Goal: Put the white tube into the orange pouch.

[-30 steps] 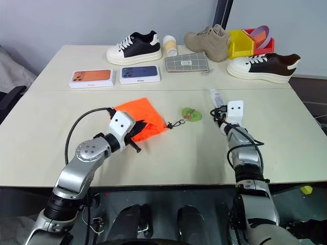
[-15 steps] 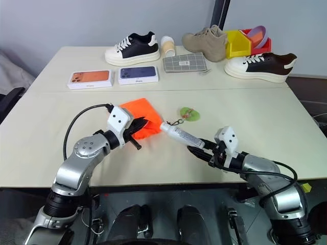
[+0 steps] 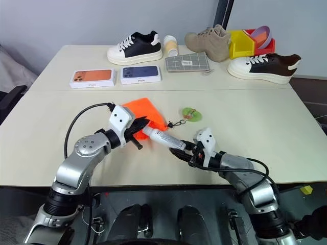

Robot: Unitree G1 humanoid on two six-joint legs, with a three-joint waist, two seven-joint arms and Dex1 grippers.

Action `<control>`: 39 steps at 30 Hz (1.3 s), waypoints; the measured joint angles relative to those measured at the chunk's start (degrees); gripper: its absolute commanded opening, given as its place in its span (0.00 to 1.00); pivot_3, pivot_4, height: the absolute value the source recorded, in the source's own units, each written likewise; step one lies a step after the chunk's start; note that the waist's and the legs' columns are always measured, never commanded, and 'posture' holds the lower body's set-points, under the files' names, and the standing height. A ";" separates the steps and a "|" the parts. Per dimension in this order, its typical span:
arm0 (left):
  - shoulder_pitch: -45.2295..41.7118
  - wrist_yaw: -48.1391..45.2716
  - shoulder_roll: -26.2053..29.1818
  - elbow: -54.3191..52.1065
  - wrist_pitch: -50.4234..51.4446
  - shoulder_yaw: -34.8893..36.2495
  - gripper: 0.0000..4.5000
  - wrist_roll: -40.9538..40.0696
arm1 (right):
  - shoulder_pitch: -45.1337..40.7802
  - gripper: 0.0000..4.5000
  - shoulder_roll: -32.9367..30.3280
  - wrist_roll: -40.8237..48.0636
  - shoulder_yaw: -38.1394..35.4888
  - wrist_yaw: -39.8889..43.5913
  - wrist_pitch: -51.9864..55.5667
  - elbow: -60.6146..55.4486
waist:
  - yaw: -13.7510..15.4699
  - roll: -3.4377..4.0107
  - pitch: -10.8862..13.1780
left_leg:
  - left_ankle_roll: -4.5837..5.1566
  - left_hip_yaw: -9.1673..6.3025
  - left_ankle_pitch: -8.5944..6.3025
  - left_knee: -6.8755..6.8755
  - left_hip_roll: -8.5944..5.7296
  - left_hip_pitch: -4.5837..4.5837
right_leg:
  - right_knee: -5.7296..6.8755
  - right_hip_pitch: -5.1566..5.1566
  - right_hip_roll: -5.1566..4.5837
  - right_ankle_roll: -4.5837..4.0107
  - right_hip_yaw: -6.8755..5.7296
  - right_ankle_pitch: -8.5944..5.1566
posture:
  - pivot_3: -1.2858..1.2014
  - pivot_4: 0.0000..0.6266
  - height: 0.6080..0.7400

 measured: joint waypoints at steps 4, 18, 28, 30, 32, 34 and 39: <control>0.77 -2.08 1.03 -2.75 0.79 -1.41 0.00 -1.55 | -2.66 0.28 4.19 -2.04 0.32 -3.78 -0.25 1.57 | 0.04 0.00 0.00 | -0.01 0.01 0.00 -0.01 0.00 -0.01 | 0.00 0.00 -0.02 0.00 0.00 0.00 | 0.52 0.24 1.00; 2.49 -4.37 3.01 -6.25 3.72 -2.86 0.00 -4.10 | -12.91 0.28 15.48 -7.46 4.61 -13.24 3.28 8.66 | -0.16 0.01 0.00 | -0.03 0.03 0.01 -0.03 0.00 -0.02 | 0.03 -0.04 -0.01 0.02 0.00 0.01 | 0.52 0.24 1.00; 2.92 -4.32 3.81 -6.61 3.82 -2.80 0.00 -4.73 | -14.37 0.81 16.48 -8.90 6.33 -13.45 5.39 10.31 | -0.24 0.01 0.00 | -0.05 0.04 0.01 -0.05 0.00 -0.02 | 0.03 -0.05 -0.01 0.02 0.00 0.01 | 0.52 0.24 1.00; 3.03 -4.32 4.02 -6.82 3.75 -2.68 0.00 -5.13 | -13.49 0.99 14.55 -8.39 6.30 -12.41 6.62 8.19 | -0.15 0.01 0.00 | -0.05 0.04 0.01 -0.06 0.00 -0.04 | 0.03 -0.06 -0.02 0.02 0.00 0.01 | 0.52 0.24 1.00; 3.21 -4.38 4.48 -6.83 3.72 -2.13 0.00 -5.29 | -11.67 0.99 12.12 -7.04 5.78 -10.85 7.78 4.60 | -0.15 0.01 0.00 | -0.04 0.05 0.00 -0.07 0.00 -0.04 | 0.01 -0.07 -0.03 0.01 0.01 0.01 | 0.52 0.24 1.00; 3.65 -4.46 5.34 -6.72 3.72 -1.36 0.00 -5.37 | -10.25 0.99 9.69 -6.21 5.05 -9.59 8.40 1.42 | -0.24 0.01 0.00 | -0.05 0.04 0.00 -0.08 0.00 -0.03 | 0.02 -0.08 -0.04 0.00 0.01 0.00 | 0.52 0.24 1.00; 4.15 -5.90 6.45 -6.12 3.45 -1.06 0.00 -6.51 | -5.46 0.99 3.23 -3.04 2.62 -6.11 11.17 -5.45 | -0.08 0.01 0.00 | -0.14 0.04 -0.07 -0.09 0.00 -0.05 | -0.01 -0.09 -0.04 -0.14 0.02 -0.08 | 0.52 0.24 1.00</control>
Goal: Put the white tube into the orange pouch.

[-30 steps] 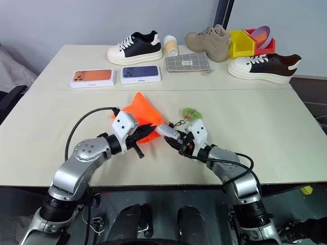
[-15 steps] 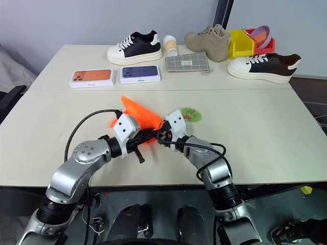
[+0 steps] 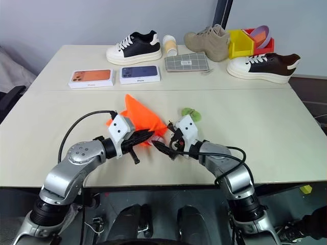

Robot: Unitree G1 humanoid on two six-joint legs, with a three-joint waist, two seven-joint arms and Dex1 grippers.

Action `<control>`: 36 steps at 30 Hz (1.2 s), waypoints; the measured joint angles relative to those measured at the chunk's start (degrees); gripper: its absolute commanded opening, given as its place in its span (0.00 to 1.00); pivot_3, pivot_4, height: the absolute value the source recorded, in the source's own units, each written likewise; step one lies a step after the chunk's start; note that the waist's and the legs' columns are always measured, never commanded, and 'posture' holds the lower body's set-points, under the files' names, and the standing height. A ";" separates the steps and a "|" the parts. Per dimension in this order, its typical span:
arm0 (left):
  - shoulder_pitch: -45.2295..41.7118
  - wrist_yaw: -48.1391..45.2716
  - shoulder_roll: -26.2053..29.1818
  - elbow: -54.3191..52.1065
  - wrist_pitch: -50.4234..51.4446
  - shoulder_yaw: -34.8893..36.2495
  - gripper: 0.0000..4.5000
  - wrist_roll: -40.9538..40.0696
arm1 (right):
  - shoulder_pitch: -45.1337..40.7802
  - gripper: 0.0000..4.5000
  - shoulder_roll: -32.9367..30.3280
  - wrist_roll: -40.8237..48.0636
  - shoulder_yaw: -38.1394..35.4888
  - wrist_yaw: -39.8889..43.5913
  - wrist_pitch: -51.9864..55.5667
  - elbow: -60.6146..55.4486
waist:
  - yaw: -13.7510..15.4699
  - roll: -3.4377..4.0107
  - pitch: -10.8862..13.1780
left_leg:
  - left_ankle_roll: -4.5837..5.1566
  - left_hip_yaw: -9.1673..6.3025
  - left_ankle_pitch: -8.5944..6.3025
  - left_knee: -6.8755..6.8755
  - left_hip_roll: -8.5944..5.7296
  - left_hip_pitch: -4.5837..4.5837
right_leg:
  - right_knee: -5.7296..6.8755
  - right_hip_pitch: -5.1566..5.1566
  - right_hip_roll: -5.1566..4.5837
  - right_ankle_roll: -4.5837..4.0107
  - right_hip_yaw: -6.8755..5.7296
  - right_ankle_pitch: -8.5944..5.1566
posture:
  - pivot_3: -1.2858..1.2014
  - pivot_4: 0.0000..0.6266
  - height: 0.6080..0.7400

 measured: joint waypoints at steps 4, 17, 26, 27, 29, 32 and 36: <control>0.09 -1.44 1.12 0.90 -0.09 0.71 0.00 -0.94 | 2.16 0.99 -3.97 2.06 -2.36 2.32 1.38 -2.57 | -0.11 0.00 0.00 | -0.02 0.00 -0.02 0.01 0.00 0.02 | -0.02 0.01 0.00 -0.03 0.02 -0.01 | 0.52 0.24 1.00; 5.86 -5.38 4.34 2.88 0.13 9.10 0.00 -7.77 | 3.63 0.99 -8.89 1.49 -4.97 6.56 -3.43 -0.78 | -0.01 -0.01 0.00 | -0.03 0.00 -0.04 -0.01 0.00 0.00 | -0.07 -0.13 -0.02 -0.04 0.02 -0.02 | 0.52 0.24 1.00; 6.23 -7.76 3.20 6.98 6.87 13.44 0.00 -19.67 | 5.18 0.12 -5.54 -0.40 0.69 7.46 -7.04 1.14 | -0.12 -0.01 0.01 | -0.02 -0.01 -0.04 -0.01 0.00 0.01 | -0.06 -0.06 -0.02 -0.04 0.01 -0.02 | 0.52 0.24 1.00; 5.69 -8.03 3.28 7.71 7.43 13.49 0.00 -20.19 | 5.07 0.01 -4.62 -1.38 1.60 6.87 -7.53 1.77 | -0.13 -0.01 0.00 | -0.03 -0.01 -0.04 0.00 0.00 0.02 | -0.06 -0.08 -0.02 -0.04 0.01 -0.02 | 0.52 0.24 1.00; 4.57 -8.72 3.73 9.20 7.94 13.43 0.00 -21.03 | 4.39 0.01 -2.14 -3.87 4.08 4.91 -8.68 3.73 | -0.16 -0.01 0.01 | -0.03 0.00 -0.04 0.00 0.00 0.01 | -0.06 -0.20 -0.02 -0.04 0.01 -0.02 | 0.52 0.24 1.00; 3.58 -9.37 4.30 10.06 8.01 13.40 0.00 -21.25 | 2.70 0.01 0.21 -6.88 5.81 2.58 -10.34 6.46 | -0.21 -0.01 0.01 | -0.04 0.00 -0.04 0.01 0.00 0.01 | -0.06 -0.22 -0.02 -0.04 0.01 -0.02 | 0.52 0.24 1.00; 3.16 -9.81 4.52 10.45 8.81 13.19 0.00 -21.38 | -0.67 0.01 3.26 -10.38 7.57 0.94 -13.27 10.71 | -0.29 -0.01 0.01 | -0.06 0.01 -0.04 -0.01 0.00 -0.01 | -0.05 -0.16 -0.02 -0.04 0.01 -0.01 | 0.52 0.24 1.00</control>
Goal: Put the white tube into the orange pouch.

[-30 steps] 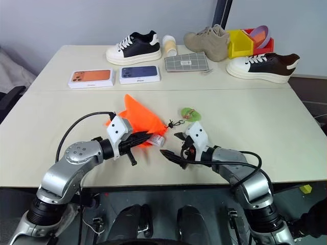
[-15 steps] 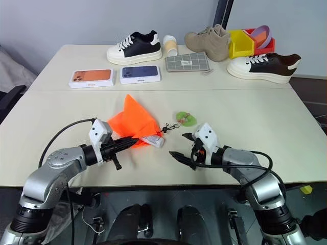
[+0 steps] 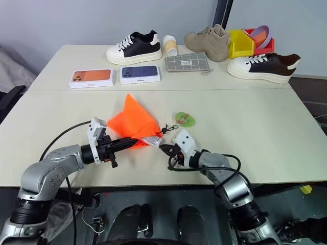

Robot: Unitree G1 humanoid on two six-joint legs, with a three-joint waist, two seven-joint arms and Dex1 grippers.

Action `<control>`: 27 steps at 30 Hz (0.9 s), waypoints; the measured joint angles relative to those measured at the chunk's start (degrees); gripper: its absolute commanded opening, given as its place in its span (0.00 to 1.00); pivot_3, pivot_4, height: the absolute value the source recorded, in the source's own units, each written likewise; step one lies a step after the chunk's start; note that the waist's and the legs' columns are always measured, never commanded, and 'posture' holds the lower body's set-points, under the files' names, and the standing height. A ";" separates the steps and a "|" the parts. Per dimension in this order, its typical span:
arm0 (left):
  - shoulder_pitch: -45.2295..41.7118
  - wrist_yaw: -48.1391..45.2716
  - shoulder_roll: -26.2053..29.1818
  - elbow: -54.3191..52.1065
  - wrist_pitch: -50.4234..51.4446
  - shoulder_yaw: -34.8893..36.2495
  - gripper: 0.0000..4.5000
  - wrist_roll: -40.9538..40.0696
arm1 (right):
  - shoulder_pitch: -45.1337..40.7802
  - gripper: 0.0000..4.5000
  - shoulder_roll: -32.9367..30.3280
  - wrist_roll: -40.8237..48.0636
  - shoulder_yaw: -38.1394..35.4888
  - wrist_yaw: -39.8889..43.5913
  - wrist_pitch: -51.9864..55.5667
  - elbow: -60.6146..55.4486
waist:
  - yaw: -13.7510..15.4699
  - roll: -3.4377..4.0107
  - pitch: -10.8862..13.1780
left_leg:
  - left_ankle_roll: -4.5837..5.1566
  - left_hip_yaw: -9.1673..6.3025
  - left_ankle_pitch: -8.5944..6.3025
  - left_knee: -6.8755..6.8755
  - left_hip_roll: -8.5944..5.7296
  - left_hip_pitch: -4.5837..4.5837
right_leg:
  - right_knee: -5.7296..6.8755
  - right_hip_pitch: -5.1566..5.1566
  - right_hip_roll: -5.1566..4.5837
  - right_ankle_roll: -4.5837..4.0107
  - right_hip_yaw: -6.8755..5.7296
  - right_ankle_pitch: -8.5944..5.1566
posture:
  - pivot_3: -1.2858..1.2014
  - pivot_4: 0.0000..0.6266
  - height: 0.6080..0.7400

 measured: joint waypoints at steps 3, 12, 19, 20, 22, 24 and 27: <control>0.05 -0.02 0.04 -0.15 0.05 -0.45 0.00 0.05 | -2.50 0.01 2.26 -1.83 1.36 -0.35 -1.77 3.08 | -0.04 0.00 0.00 | -0.01 0.00 0.01 0.00 0.00 0.00 | 0.01 0.04 0.00 0.01 0.00 0.00 | 0.52 0.24 1.00; 0.52 0.01 0.30 -0.80 -0.44 -3.01 0.00 0.85 | -8.61 0.01 7.56 -4.36 4.11 -0.23 -3.63 7.98 | -0.04 0.00 0.00 | -0.03 0.01 0.01 -0.01 0.00 0.00 | 0.01 0.09 0.00 0.01 0.00 0.01 | 0.52 0.24 1.00; 2.45 -1.23 4.51 -0.99 -4.49 -7.21 0.00 6.87 | -3.00 0.01 -0.03 -2.56 1.39 3.06 -0.23 0.50 | 0.17 0.01 0.01 | -0.03 0.02 -0.03 -0.09 -0.02 -0.01 | -0.04 -0.18 -0.14 -0.03 0.01 -0.01 | 0.52 0.24 1.00; 2.73 -1.33 4.85 -0.99 -5.06 -7.31 0.00 7.60 | -1.79 0.01 -1.65 -1.80 0.40 3.96 0.61 -1.12 | 0.04 0.01 0.01 | -0.03 0.03 -0.03 -0.10 -0.02 -0.01 | -0.04 -0.19 -0.15 -0.04 0.03 0.00 | 0.52 0.24 1.00; 2.74 -1.41 4.98 -1.00 -5.70 -7.49 0.00 8.43 | 0.01 0.12 -4.00 0.08 -1.56 5.48 2.43 -4.09 | -0.10 0.02 0.01 | -0.06 0.03 -0.01 -0.18 -0.02 0.00 | -0.04 -0.19 -0.15 -0.07 0.07 0.01 | 0.52 0.24 1.00; 2.62 -1.44 5.01 -1.00 -6.36 -7.85 0.00 9.19 | 1.91 0.29 -7.27 2.06 -4.22 6.74 3.77 -7.55 | -0.03 0.03 0.01 | -0.07 0.03 0.00 -0.23 -0.01 0.01 | -0.04 -0.21 -0.15 -0.11 0.07 -0.02 | 0.52 0.24 1.00; 2.63 -1.68 5.44 -0.99 -6.53 -8.33 0.00 10.06 | 1.83 0.50 -10.33 2.02 -9.08 5.80 4.03 -8.02 | -0.13 0.03 0.01 | -0.07 0.03 0.00 -0.22 -0.02 0.01 | -0.05 -0.24 -0.15 -0.13 0.07 -0.03 | 0.52 0.24 1.00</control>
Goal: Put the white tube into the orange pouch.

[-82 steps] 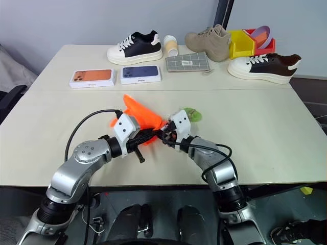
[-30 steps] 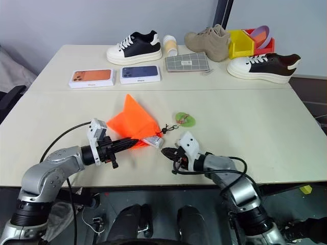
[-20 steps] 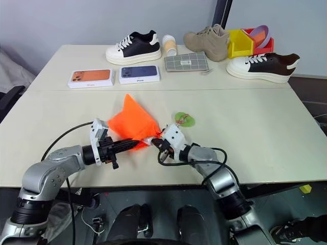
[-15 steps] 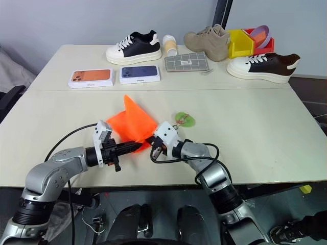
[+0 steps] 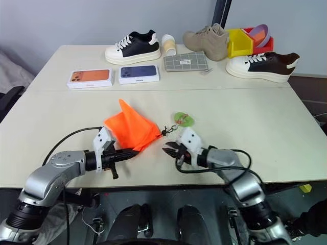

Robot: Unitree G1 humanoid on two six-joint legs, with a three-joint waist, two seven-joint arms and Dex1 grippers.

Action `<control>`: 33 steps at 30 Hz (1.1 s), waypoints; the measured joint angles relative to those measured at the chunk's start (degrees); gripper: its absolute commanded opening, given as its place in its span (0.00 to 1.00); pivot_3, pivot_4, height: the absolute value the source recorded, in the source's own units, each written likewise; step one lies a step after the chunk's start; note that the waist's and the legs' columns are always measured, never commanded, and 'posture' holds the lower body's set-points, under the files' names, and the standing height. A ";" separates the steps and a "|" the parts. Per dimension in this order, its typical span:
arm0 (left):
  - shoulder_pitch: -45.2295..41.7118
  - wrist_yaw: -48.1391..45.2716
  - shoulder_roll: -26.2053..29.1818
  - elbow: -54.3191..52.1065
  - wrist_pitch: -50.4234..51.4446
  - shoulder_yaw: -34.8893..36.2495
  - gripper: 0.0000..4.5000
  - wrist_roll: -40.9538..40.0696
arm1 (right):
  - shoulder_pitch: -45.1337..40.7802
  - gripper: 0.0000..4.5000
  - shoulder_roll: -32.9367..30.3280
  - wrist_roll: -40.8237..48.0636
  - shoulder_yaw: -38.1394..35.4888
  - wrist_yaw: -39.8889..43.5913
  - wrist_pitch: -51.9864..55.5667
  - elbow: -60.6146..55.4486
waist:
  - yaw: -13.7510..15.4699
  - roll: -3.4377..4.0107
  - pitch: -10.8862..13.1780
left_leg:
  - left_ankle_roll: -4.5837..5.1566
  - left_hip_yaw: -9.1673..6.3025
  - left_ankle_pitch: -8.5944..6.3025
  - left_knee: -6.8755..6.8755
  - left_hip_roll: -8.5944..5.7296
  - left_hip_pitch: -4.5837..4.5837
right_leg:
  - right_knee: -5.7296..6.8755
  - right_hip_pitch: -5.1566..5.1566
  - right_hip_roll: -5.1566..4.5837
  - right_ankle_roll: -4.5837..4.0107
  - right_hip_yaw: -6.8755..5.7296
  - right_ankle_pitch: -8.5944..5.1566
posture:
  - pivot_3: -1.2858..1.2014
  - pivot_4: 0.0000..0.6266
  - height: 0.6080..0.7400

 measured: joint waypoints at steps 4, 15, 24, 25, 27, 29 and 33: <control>0.06 -0.67 0.13 0.00 0.05 0.02 0.18 0.04 | -3.13 0.51 0.03 -1.72 -0.72 -1.24 -2.30 4.02 | -0.11 0.00 0.00 | 0.00 0.01 0.01 0.00 0.00 0.00 | 0.00 0.00 0.01 -0.01 -0.01 -0.01 | 0.52 0.24 1.00; 0.67 -0.41 0.50 -1.81 0.57 5.79 0.51 -4.00 | -16.17 0.51 1.41 -11.34 2.63 -1.88 -17.60 31.55 | 0.04 0.01 0.02 | 0.16 0.08 0.11 0.06 -0.02 -0.06 | 0.01 0.20 0.06 0.03 -0.02 0.00 | 0.52 0.24 1.00; 0.37 1.68 0.51 -1.86 0.23 9.24 0.52 -5.05 | -17.45 0.02 0.69 -12.23 2.71 1.02 -20.14 35.16 | 0.08 0.01 0.02 | -0.07 0.08 0.25 0.11 -0.01 0.00 | 0.04 0.30 0.10 0.06 -0.02 0.01 | 0.52 0.24 1.00; 0.34 1.71 0.51 -1.86 0.17 9.30 0.52 -5.04 | -17.44 0.02 0.55 -12.24 2.69 1.13 -20.09 34.96 | 0.08 0.01 0.02 | -0.10 0.08 0.23 0.11 -0.01 0.00 | 0.05 0.30 0.10 0.06 -0.02 0.01 | 0.52 0.24 1.00; 0.18 1.80 0.18 -1.84 -0.02 9.85 0.52 -5.23 | -15.90 0.02 -0.16 -12.10 2.22 1.64 -19.46 32.45 | 0.18 0.01 0.02 | -0.16 0.07 0.19 0.10 -0.01 -0.01 | 0.05 0.29 0.10 0.07 -0.02 0.01 | 0.52 0.24 1.00; -0.54 1.90 -0.48 -1.81 -0.04 10.29 0.52 -5.74 | -12.91 0.02 -1.52 -11.55 1.18 2.00 -18.34 27.95 | 0.35 0.01 0.02 | -0.17 0.08 0.22 0.09 -0.01 -0.03 | 0.05 0.28 0.10 0.08 -0.02 0.01 | 0.52 0.24 1.00; -4.02 1.67 -3.15 -1.03 -0.09 9.77 0.52 -6.39 | -7.22 0.02 -2.23 -7.16 -4.05 1.86 -14.17 16.64 | 0.33 0.01 0.02 | -0.15 0.07 0.20 0.11 -0.01 -0.02 | 0.06 0.29 0.11 0.11 -0.02 0.02 | 0.52 0.24 1.00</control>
